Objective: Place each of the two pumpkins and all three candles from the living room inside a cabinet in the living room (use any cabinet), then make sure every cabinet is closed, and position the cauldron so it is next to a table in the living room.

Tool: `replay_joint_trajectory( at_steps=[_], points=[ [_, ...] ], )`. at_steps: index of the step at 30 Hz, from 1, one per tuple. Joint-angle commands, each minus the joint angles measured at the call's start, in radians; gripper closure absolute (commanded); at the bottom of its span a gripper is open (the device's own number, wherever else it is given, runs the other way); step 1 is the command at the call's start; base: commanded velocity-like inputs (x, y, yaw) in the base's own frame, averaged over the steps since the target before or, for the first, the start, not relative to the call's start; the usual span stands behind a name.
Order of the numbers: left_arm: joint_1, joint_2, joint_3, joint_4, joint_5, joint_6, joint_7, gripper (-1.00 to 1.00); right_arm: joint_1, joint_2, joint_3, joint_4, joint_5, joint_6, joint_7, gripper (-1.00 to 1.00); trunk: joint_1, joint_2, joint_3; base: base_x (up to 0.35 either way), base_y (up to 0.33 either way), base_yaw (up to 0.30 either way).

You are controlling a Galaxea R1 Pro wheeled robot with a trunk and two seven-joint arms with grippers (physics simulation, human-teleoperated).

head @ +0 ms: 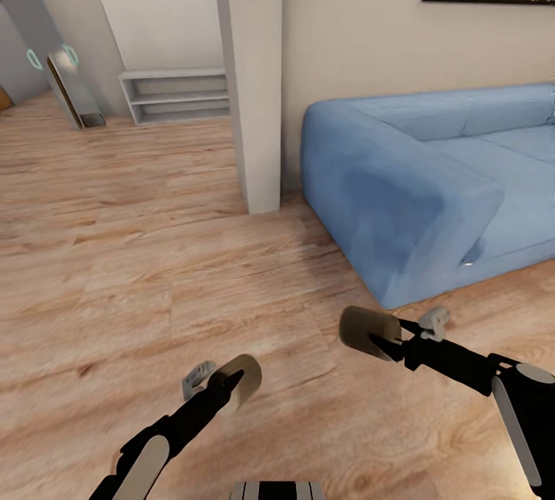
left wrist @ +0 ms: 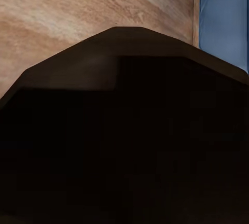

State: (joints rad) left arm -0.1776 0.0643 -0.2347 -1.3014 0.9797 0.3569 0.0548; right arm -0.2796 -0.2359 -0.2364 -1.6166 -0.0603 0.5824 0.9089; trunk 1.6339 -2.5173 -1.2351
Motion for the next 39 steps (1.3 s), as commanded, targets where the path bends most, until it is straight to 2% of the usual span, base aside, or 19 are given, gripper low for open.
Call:
replay_joint_trajectory(
  at_steps=[1, 8, 12, 18, 22, 39],
  points=[
    [0.000, 0.001, -0.002, -0.001, 0.009, 0.002, 0.007, 1.00, 0.000, 0.000, -0.001, 0.000, -0.005, 0.006, 0.001, 1.00, -0.001, 0.000, 0.003, 0.000, 0.000, 0.000],
    [0.000, 0.000, -0.003, -0.001, 0.007, 0.001, 0.010, 1.00, 0.002, 0.000, -0.001, 0.000, -0.006, -0.005, 0.002, 1.00, -0.004, 0.002, 0.030, 0.000, 0.000, 0.000],
    [0.000, 0.000, -0.003, -0.001, 0.007, 0.001, 0.008, 1.00, 0.009, 0.002, -0.003, 0.000, -0.006, -0.037, 0.009, 1.00, -0.006, 0.003, 0.046, 0.000, 0.000, 0.000],
    [0.000, -0.001, -0.003, 0.000, 0.007, 0.002, 0.006, 1.00, 0.011, 0.007, -0.048, 0.000, -0.006, -0.050, 0.112, 1.00, -0.008, 0.004, 0.069, 0.000, 0.000, 0.000],
    [0.000, -0.001, -0.003, 0.000, 0.007, 0.002, 0.006, 1.00, 0.011, 0.012, -0.058, 0.000, -0.006, -0.051, 0.142, 1.00, -0.010, 0.005, 0.084, 0.000, 0.000, 0.000],
    [0.000, -0.001, -0.002, 0.010, 0.008, 0.005, 0.005, 1.00, 0.011, 0.010, -0.093, 0.000, -0.006, -0.051, 0.153, 1.00, -0.018, 0.009, 0.150, 0.000, 0.000, 0.000]
  ],
)
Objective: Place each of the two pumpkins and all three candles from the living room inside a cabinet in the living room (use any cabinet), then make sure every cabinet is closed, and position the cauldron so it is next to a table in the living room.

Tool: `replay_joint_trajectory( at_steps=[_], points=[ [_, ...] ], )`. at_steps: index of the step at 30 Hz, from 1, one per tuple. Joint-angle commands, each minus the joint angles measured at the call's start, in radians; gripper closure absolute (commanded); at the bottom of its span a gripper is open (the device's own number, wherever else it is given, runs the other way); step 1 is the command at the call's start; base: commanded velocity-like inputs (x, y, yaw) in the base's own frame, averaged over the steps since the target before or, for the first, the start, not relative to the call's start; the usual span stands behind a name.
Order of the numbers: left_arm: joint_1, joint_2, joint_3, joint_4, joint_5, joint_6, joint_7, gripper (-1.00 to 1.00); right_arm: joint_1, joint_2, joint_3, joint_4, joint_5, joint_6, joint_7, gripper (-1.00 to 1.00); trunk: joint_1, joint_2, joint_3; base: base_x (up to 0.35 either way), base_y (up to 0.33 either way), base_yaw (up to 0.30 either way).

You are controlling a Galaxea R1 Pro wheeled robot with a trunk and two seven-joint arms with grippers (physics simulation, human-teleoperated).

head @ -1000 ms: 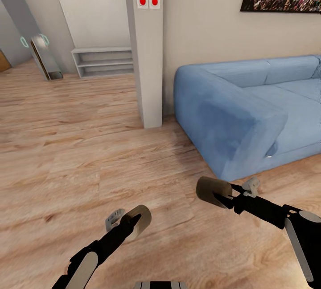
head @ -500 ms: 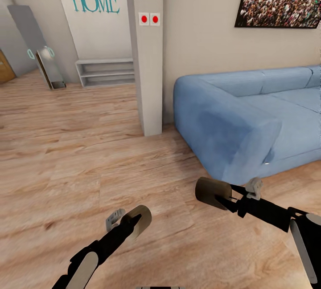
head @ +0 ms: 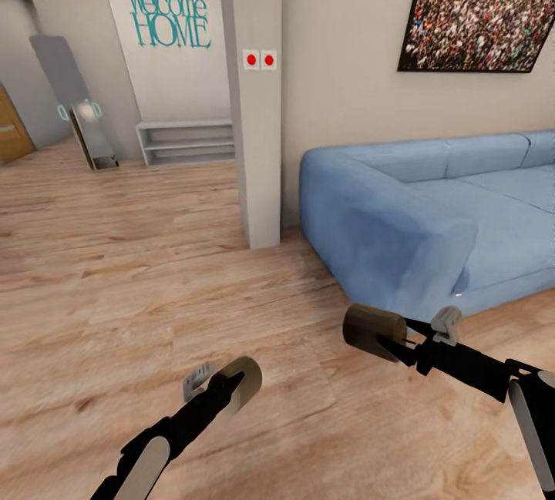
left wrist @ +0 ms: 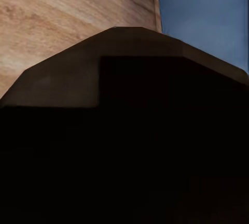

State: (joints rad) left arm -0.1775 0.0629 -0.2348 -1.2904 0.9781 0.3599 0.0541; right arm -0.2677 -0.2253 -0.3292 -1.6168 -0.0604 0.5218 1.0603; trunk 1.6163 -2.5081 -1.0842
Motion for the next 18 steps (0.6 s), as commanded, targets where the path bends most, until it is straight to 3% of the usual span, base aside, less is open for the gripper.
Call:
replay_joint_trajectory(
  at_steps=[1, 18],
  points=[
    [0.000, 0.001, -0.002, -0.001, 0.009, 0.002, 0.006, 1.00, -0.001, -0.001, -0.001, 0.000, -0.006, 0.010, 0.001, 1.00, -0.001, 0.000, 0.003, 0.000, 0.000, 0.000],
    [0.000, -0.002, -0.002, 0.018, 0.007, 0.002, 0.008, 1.00, 0.001, -0.003, -0.002, 0.000, -0.006, -0.031, 0.004, 1.00, -0.008, 0.004, 0.069, 0.000, 0.000, 0.000]
  ],
)
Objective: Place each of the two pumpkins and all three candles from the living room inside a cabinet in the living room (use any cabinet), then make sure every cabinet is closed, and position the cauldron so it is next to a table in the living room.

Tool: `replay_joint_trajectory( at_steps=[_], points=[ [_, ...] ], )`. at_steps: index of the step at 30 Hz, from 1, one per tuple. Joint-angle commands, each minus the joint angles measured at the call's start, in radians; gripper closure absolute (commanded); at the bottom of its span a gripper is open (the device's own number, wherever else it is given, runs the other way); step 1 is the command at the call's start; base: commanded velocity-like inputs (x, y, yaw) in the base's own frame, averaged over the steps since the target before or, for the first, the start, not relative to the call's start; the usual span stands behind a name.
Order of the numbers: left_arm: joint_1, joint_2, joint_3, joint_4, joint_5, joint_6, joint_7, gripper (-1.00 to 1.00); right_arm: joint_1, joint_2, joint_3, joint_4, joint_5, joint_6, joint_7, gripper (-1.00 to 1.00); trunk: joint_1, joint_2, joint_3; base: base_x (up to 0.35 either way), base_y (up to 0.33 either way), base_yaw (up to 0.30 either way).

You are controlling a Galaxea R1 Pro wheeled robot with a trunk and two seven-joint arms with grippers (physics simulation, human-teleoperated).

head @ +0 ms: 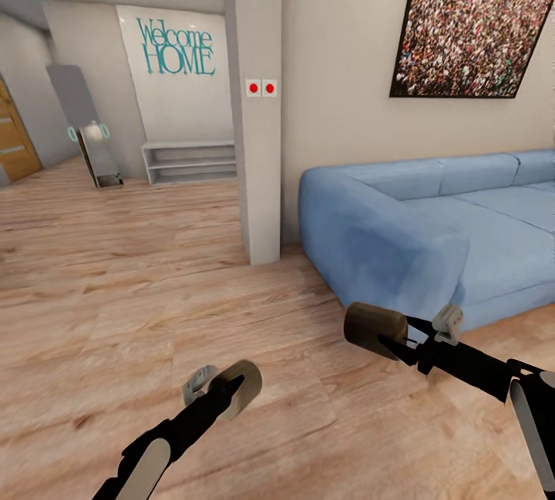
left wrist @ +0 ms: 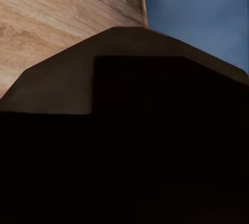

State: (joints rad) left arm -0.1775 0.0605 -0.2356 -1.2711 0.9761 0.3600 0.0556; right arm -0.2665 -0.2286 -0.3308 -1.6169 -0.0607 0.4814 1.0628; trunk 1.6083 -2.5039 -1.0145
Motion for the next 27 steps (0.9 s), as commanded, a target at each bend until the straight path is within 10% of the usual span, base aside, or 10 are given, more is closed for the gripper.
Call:
replay_joint_trajectory(
  at_steps=[1, 17, 27],
  points=[
    [0.000, 0.001, -0.001, 0.000, 0.009, 0.002, 0.006, 1.00, 0.000, 0.000, -0.001, 0.000, -0.005, 0.009, 0.001, 1.00, -0.001, 0.000, 0.003, 0.000, 0.000, 0.000],
    [0.000, -0.002, -0.002, 0.002, 0.003, -0.009, 0.022, 1.00, -0.044, -0.011, 0.001, 0.000, -0.005, 0.182, -0.002, 1.00, -0.008, 0.004, 0.065, 0.000, 0.000, 0.000],
    [0.000, 0.008, 0.041, 0.027, 0.011, -0.012, 0.028, 1.00, -0.074, -0.076, 0.011, 0.000, -0.004, 0.337, 0.000, 1.00, -0.043, 0.067, 0.097, 0.000, 0.000, 0.000]
  ],
)
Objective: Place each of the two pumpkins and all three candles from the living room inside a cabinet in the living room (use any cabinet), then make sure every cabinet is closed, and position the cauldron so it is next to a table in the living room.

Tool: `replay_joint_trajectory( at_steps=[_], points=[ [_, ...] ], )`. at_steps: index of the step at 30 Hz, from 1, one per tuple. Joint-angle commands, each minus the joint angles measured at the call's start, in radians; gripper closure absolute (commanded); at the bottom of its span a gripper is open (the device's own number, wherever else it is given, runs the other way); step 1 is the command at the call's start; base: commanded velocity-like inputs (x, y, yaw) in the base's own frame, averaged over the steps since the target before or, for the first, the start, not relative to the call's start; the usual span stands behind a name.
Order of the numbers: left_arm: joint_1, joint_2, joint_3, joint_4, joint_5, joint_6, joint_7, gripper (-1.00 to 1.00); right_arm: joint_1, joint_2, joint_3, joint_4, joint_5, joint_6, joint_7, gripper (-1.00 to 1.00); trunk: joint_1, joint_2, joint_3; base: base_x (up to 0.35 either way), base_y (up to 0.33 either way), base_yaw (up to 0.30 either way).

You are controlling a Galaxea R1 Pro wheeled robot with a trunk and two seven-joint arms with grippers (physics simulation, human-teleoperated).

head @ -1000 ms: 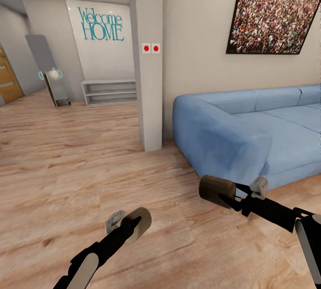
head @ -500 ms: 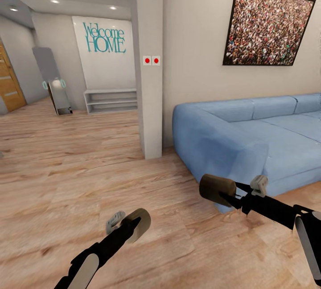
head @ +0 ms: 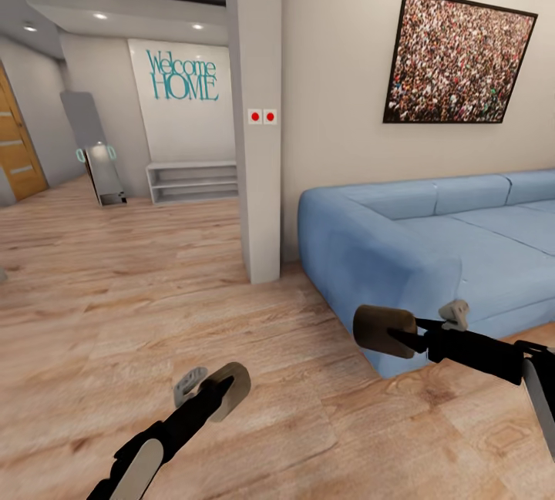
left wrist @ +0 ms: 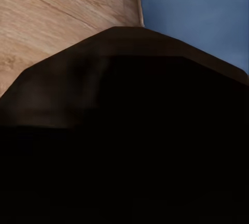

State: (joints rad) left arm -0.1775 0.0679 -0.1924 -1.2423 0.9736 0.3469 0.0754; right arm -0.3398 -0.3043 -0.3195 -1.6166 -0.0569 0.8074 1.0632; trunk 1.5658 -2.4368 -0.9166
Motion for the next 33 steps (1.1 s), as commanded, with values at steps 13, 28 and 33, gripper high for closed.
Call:
replay_joint_trajectory(
  at_steps=[13, 28, 33],
  points=[
    [0.000, -0.003, 0.028, 0.030, 0.016, 0.004, -0.009, 1.00, 0.012, -0.030, 0.091, 0.000, 0.005, 0.015, -0.004, 1.00, -0.042, 0.077, 0.033, 0.000, 0.000, 0.000],
    [0.001, 0.002, 0.031, 0.088, 0.016, 0.000, -0.061, 1.00, 0.011, -0.026, 0.079, 0.000, 0.005, -0.057, -0.003, 1.00, -0.042, 0.077, 0.023, -0.077, 0.042, 0.000],
    [0.001, 0.002, 0.031, 0.089, 0.016, 0.000, -0.063, 1.00, 0.010, -0.027, 0.079, 0.000, 0.005, -0.059, -0.003, 1.00, -0.042, 0.077, 0.015, -0.244, 0.175, -0.013]
  ],
)
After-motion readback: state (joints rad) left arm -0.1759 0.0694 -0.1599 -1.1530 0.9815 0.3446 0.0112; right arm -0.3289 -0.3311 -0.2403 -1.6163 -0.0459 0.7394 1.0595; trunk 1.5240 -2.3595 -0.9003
